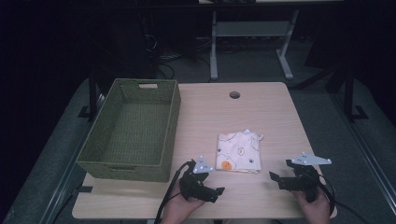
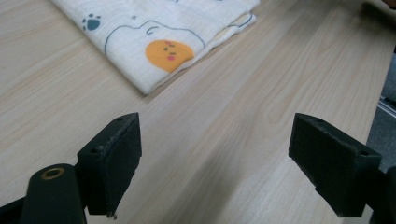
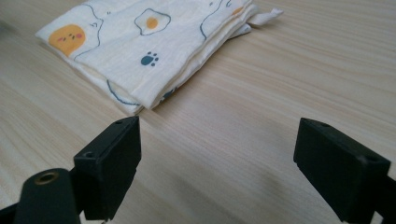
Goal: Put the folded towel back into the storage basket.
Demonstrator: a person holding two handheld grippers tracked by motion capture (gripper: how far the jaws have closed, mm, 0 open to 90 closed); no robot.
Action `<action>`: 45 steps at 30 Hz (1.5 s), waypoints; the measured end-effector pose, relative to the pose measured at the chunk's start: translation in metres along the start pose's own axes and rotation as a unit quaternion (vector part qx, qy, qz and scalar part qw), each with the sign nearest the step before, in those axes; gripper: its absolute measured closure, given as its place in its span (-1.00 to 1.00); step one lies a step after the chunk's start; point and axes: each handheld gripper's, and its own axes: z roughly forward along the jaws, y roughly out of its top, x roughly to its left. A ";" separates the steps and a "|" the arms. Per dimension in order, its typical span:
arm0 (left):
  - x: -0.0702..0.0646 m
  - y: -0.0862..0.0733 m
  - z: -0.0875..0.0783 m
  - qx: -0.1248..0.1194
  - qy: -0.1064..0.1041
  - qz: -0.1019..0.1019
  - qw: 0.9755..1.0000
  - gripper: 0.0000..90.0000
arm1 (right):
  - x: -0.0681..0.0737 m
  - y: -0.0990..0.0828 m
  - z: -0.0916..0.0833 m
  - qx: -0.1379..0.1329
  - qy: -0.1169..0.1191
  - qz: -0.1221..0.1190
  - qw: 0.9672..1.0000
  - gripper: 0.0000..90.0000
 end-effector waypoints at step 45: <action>0.013 0.087 0.050 0.069 0.004 0.037 0.997 -0.52 | -0.001 -0.001 -0.006 -0.018 -0.006 0.005 1.000 -0.67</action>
